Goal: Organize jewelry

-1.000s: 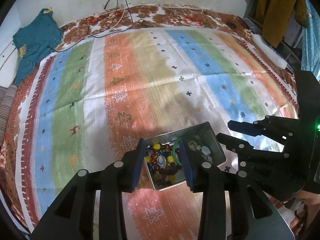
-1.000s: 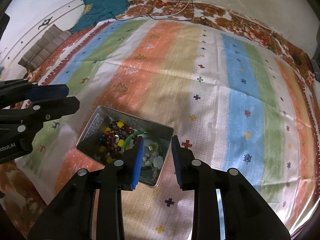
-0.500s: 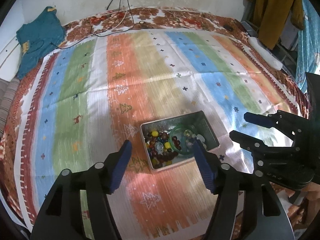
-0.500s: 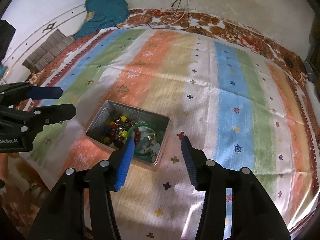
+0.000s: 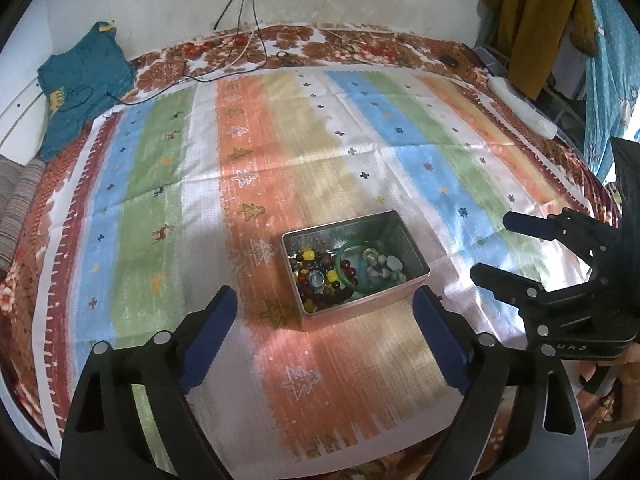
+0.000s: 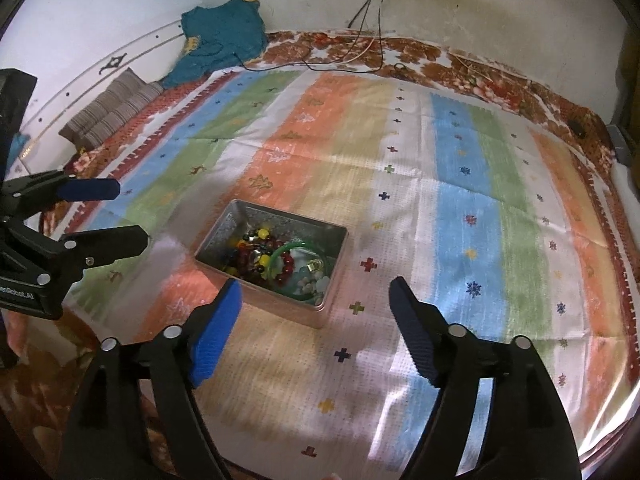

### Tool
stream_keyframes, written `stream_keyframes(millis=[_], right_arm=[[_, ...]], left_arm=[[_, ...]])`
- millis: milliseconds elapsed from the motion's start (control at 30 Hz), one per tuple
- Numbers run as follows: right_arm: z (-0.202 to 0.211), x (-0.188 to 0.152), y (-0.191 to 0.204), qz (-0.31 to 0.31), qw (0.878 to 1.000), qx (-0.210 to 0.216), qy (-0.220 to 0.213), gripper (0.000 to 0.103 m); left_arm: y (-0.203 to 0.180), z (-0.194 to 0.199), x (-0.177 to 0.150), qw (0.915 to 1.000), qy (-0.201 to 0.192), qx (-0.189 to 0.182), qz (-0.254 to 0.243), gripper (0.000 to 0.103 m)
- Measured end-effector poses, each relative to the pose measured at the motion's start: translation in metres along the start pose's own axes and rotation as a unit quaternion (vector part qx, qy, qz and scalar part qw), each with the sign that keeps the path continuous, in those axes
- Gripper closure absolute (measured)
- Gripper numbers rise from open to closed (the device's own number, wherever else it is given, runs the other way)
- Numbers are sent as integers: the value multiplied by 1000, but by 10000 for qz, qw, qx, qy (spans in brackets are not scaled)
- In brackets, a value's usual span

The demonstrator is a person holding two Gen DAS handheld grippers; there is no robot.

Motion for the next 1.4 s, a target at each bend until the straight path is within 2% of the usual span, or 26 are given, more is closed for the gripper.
stream_keyframes(millis=[300, 533, 1133, 1400], right_arm=[[11, -3, 1, 18, 9998, -123, -123, 12], [11, -4, 2, 43, 9999, -116, -105, 7], [20, -6, -1, -97, 9997, -48, -213, 6], [24, -8, -1, -104, 9996, -71, -269, 6]], left_arm=[[-4, 14, -8, 9999, -141, 29, -60, 6], [0, 13, -8, 10000, -80, -12, 32, 6], [-4, 19, -10, 9997, -183, -153, 19, 6], [-4, 22, -10, 9997, -225, -105, 52, 6]])
Point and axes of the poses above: each gripper's, at about its wrist camera, not at the fingertips, and z roughly against the way its jaws point, y to its left, x to its top, the point moved 6 cm from there along -z, roughly the way its jaws point, and after that the axes turned 3 degrees about x, right-handed, at the moved point
